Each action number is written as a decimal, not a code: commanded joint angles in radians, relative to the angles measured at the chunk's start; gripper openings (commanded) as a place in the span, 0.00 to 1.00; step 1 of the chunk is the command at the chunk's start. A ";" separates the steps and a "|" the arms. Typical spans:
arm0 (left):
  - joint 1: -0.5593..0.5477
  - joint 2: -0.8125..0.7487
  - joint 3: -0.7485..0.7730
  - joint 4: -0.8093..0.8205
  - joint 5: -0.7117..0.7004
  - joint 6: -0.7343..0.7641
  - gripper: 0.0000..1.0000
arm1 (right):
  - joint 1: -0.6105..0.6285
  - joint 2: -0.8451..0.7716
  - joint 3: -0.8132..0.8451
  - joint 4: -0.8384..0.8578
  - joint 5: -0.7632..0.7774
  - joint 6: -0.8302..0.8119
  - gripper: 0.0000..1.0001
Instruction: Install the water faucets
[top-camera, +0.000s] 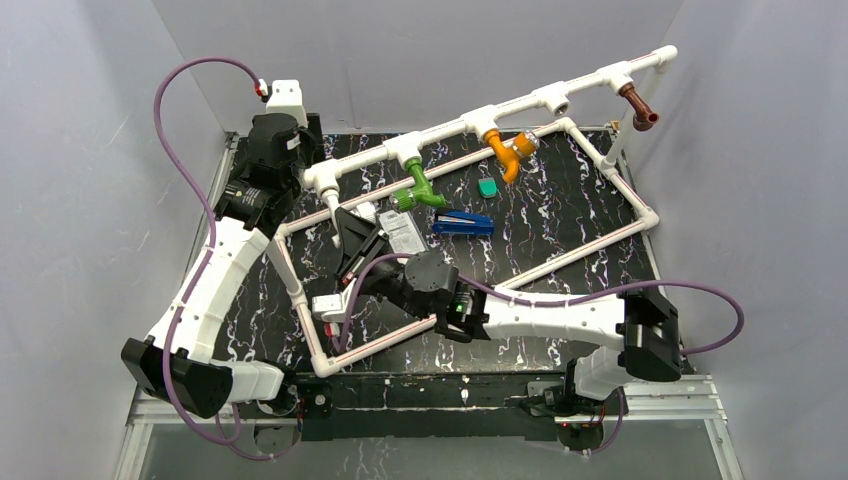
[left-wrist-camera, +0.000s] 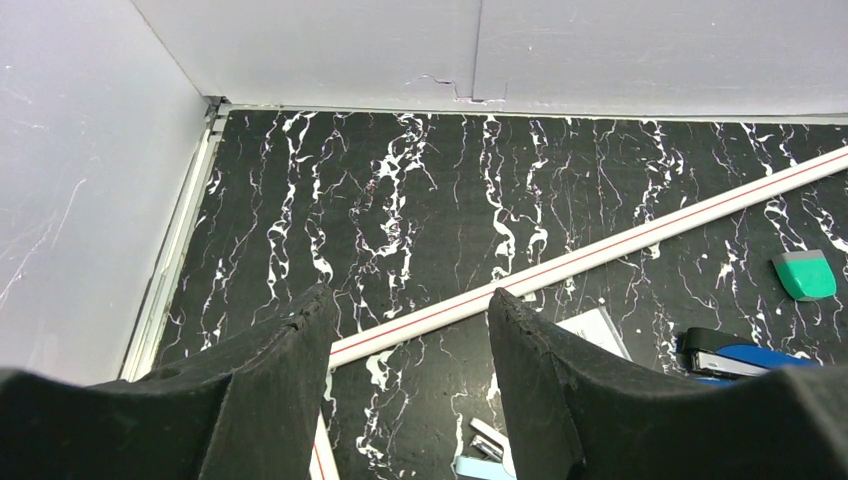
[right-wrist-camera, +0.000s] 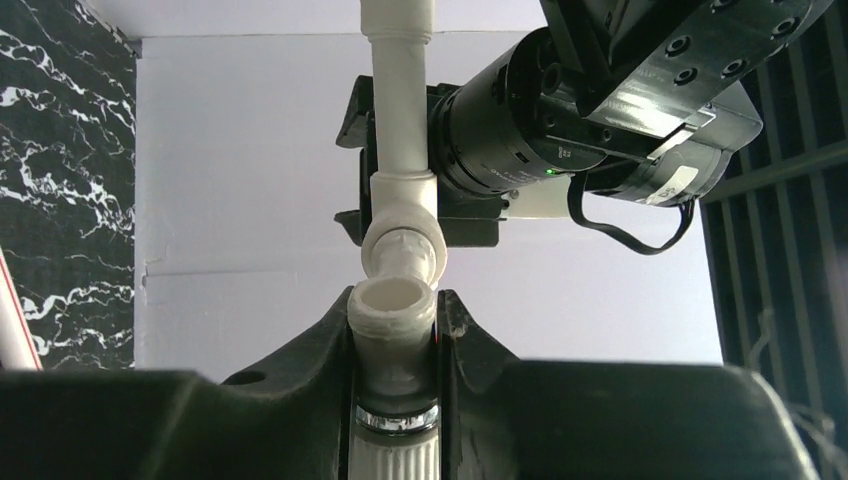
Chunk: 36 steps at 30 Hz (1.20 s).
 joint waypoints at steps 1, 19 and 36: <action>-0.052 0.073 -0.096 -0.263 0.065 0.004 0.56 | 0.006 0.034 0.035 0.127 0.041 0.106 0.01; -0.052 0.069 -0.096 -0.264 0.066 0.004 0.57 | 0.060 0.130 0.109 0.412 0.329 1.146 0.01; -0.053 0.077 -0.089 -0.268 0.076 0.001 0.57 | 0.037 0.084 0.084 0.444 0.534 2.165 0.01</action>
